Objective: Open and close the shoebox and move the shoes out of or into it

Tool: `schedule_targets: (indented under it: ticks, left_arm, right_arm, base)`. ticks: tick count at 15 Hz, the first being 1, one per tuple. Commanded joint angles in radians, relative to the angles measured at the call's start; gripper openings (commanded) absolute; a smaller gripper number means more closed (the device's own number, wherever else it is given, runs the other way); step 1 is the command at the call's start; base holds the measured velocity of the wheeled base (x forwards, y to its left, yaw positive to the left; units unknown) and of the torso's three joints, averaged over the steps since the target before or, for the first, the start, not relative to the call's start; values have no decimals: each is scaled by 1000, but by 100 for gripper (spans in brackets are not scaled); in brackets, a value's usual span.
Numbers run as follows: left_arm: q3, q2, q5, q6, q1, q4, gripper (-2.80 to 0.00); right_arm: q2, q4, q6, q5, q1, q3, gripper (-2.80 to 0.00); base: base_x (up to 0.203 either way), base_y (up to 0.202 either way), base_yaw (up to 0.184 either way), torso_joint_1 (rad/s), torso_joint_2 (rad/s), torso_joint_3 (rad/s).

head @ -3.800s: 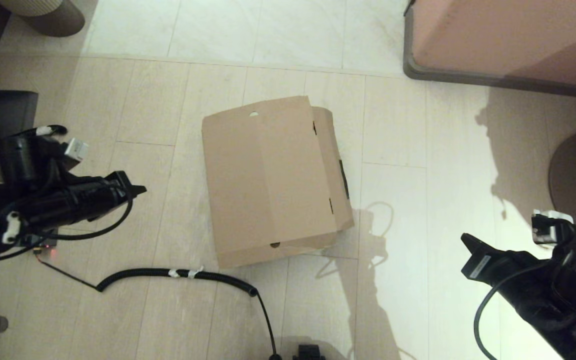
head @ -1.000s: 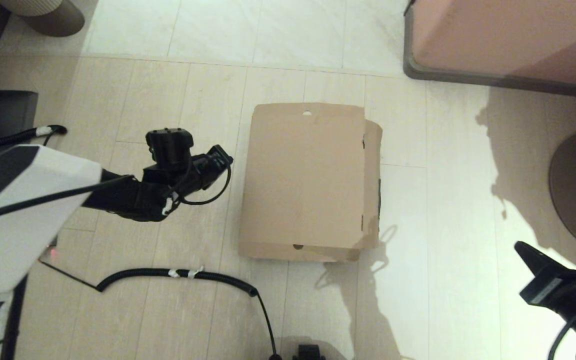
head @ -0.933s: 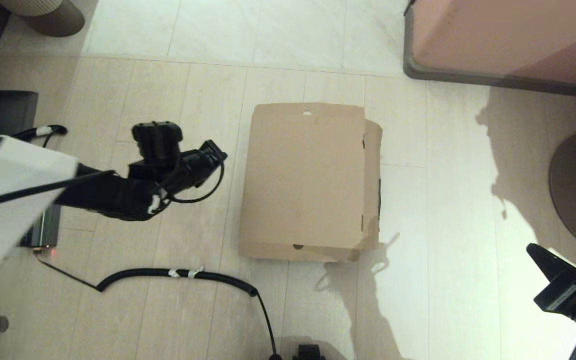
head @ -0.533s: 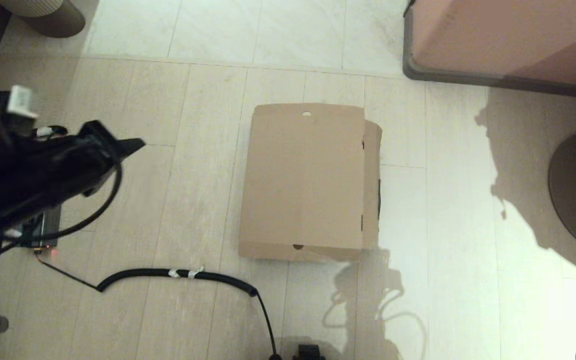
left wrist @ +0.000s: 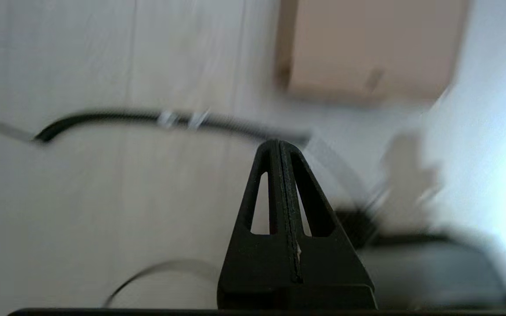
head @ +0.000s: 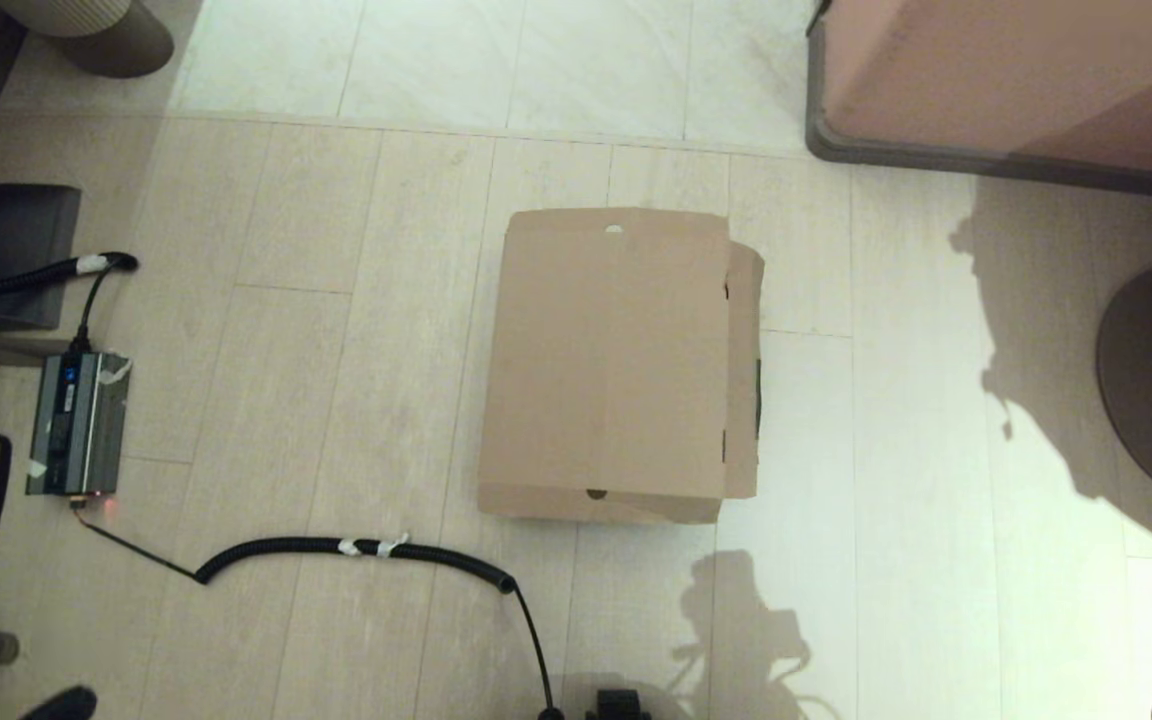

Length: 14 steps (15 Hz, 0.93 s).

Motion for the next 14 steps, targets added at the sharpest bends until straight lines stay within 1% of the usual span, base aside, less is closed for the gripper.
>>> schedule_targets:
  ticks: [1, 2, 3, 4, 5, 7, 8, 9, 10, 11, 12, 13, 14]
  left_arm:
    - [55, -155, 8, 73, 12, 152, -280]
    - [66, -122, 17, 102, 15, 227, -280]
    - [72, -98, 22, 115, 15, 261, -280]
    - [75, -104, 23, 118, 7, 267, -280]
    - [75, -144, 24, 119, -15, 270, -280]
    - [76, -289, 24, 115, -56, 273, -280]
    - [76, -358, 26, 99, -64, 276, -280]
    - [76, -407, 31, 77, -69, 278, -280]
    - [78, -432, 62, 51, -74, 275, -280]
    - [80, -434, 86, 41, -75, 274, -280]
    - [87, -434, 91, 52, -75, 263, -280]
    - [99, -434, 100, 86, -75, 225, -280]
    - [117, -434, 106, 174, -75, 191, -280]
  right_arm:
    - [0, 40, -8, 6, -51, -10, -280]
    - [7, 53, -31, 11, -109, -15, -280]
    - [11, 58, -46, 14, -160, -17, -280]
    - [-4, 58, -50, 15, -201, -16, -280]
    - [-10, 21, -31, 15, -207, -5, -280]
    - [-16, -123, 16, 14, -204, 37, -280]
    - [-50, -111, 11, 18, -189, 37, -280]
    - [-73, -75, -10, 30, -149, 33, -280]
    - [-88, -52, -29, 43, -129, 27, -280]
    - [-123, -48, -33, 45, -134, 26, -280]
    - [-186, -47, -35, 45, -138, 26, -280]
    - [-251, -55, -38, 41, -141, 29, -280]
    - [-283, -78, -35, 32, -143, 34, -280]
  base:
    - [0, 0, 0, 0, 0, 0]
    - [0, 0, 0, 0, 0, 0]
    - [0, 0, 0, 0, 0, 0]
    - [0, 0, 0, 0, 0, 0]
    - [0, 0, 0, 0, 0, 0]
    - [0, 0, 0, 0, 0, 0]
    - [0, 0, 0, 0, 0, 0]
    - [0, 0, 0, 0, 0, 0]
    - [0, 0, 0, 0, 0, 0]
    - [0, 0, 0, 0, 0, 0]
    - [0, 0, 0, 0, 0, 0]
    - [0, 0, 0, 0, 0, 0]
    - [0, 0, 0, 0, 0, 0]
